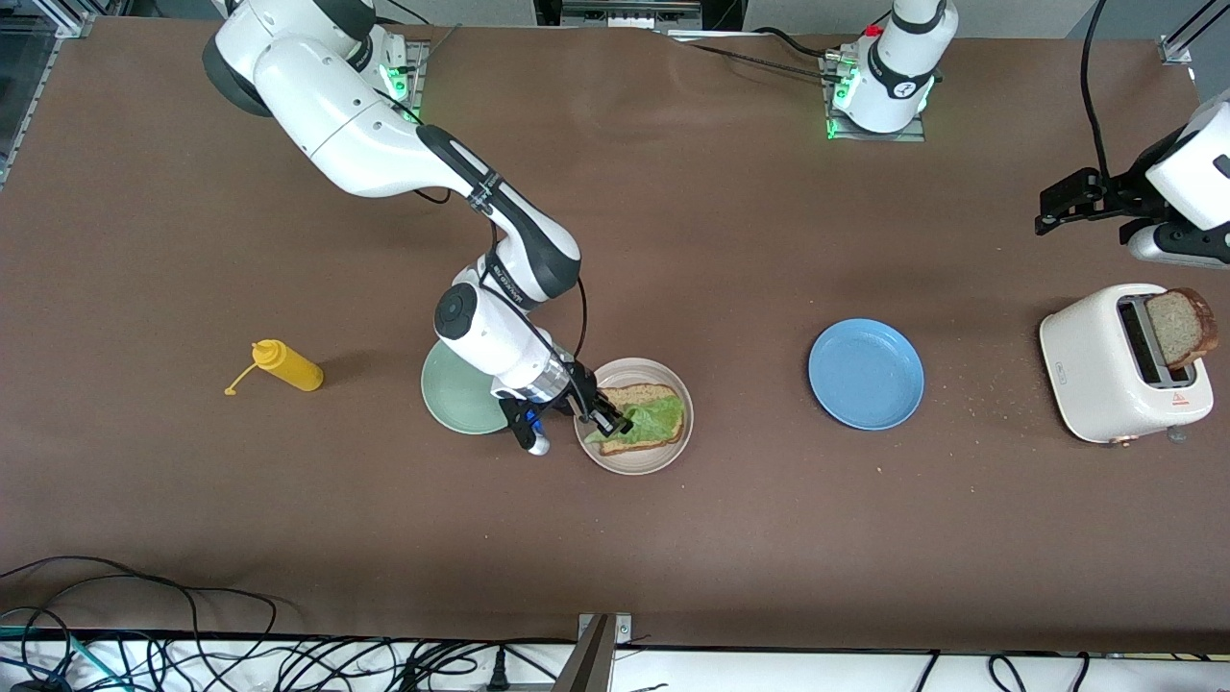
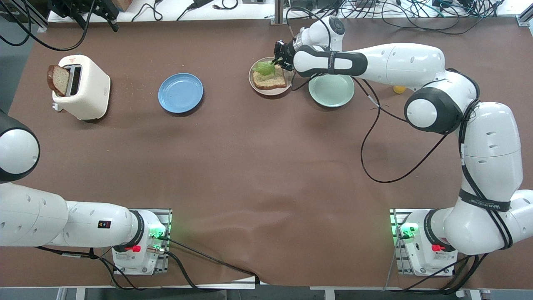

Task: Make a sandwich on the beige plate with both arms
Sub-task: 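Lower the lettuce onto the bread and open the right gripper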

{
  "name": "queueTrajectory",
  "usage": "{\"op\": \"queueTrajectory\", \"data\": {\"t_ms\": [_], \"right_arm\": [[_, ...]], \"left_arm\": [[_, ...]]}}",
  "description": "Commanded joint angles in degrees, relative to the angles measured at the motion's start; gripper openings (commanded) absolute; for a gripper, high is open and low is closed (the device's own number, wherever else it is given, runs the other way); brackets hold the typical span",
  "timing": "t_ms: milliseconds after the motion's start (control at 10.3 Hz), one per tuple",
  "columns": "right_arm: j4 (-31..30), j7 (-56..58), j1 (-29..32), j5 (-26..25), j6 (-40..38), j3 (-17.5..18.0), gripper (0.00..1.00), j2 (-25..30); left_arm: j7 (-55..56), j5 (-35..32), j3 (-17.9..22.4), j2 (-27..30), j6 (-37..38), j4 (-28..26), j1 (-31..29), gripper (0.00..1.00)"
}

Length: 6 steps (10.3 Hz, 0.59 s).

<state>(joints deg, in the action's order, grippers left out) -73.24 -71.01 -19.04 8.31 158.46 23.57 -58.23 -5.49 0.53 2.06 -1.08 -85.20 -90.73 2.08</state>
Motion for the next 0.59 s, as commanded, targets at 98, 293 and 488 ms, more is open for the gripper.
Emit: {"op": "queueTrajectory", "data": {"t_ms": [98, 293, 488], "right_arm": [[2.32, 2.8, -0.3, 0.3, 0.71, 0.52, 0.03, -2.24], [2.32, 2.2, -0.3, 0.83, 0.79, 0.51, 0.49, -2.24], [2.32, 1.66, -0.3, 0.92, 0.79, 0.51, 0.75, -2.24]], "left_arm": [[-1.1, -1.05, -0.04, -0.42, 1.26, 1.52, 0.11, 1.0], [-1.1, -1.05, -0.04, -0.42, 1.26, 1.52, 0.11, 1.0], [-1.1, -1.05, -0.04, -0.42, 1.26, 1.52, 0.11, 1.0]]}}
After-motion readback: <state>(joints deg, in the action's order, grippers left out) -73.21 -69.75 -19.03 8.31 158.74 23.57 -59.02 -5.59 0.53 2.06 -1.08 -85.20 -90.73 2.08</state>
